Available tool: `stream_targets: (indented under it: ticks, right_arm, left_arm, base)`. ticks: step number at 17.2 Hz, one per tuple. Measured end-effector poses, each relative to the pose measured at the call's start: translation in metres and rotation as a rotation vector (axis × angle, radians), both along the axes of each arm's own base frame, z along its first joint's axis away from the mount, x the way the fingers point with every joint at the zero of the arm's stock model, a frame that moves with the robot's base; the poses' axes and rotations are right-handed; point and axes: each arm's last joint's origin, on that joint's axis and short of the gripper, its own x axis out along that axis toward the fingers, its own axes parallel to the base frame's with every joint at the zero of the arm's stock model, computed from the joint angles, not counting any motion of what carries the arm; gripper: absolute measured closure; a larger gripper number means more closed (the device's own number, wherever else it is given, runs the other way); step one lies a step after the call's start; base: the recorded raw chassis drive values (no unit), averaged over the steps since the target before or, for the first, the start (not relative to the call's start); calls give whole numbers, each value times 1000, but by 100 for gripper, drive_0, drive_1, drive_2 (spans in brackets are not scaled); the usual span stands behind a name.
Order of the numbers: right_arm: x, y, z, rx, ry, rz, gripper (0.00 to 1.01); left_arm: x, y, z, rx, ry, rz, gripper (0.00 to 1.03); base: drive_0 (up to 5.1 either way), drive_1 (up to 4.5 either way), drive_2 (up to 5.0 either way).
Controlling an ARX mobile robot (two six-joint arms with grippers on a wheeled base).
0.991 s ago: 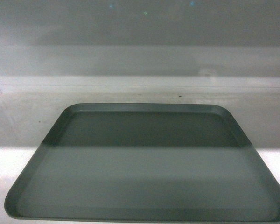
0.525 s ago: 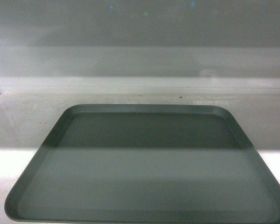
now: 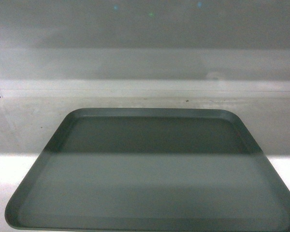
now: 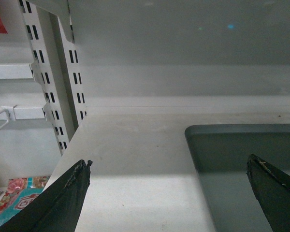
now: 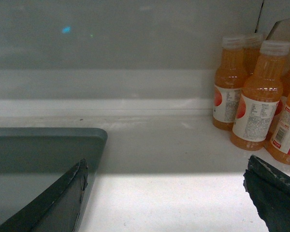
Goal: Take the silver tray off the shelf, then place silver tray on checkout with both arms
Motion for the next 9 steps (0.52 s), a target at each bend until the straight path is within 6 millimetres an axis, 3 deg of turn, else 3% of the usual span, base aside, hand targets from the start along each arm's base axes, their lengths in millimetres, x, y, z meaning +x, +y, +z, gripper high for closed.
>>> stream_targets:
  ticks: [4, 5, 7, 9]
  right_arm:
    - [0, 0, -1, 10, 21, -9, 3]
    - [1, 1, -4, 42, 116, -46, 3]
    - [9, 1, -5, 109, 169, -63, 3]
    - [19, -1, -1, 138, 134, -48, 3]
  left_arm:
    - [0, 0, 0, 0, 0, 0, 5]
    - [0, 0, 0, -1, 5, 2, 5]
    - [2, 0, 1, -20, 228, 48, 5]
    - [9, 2, 6, -38, 217, 44, 5]
  base:
    - [0, 0, 0]
    - [0, 0, 0]
    - [0, 0, 0]
    - [0, 0, 0]
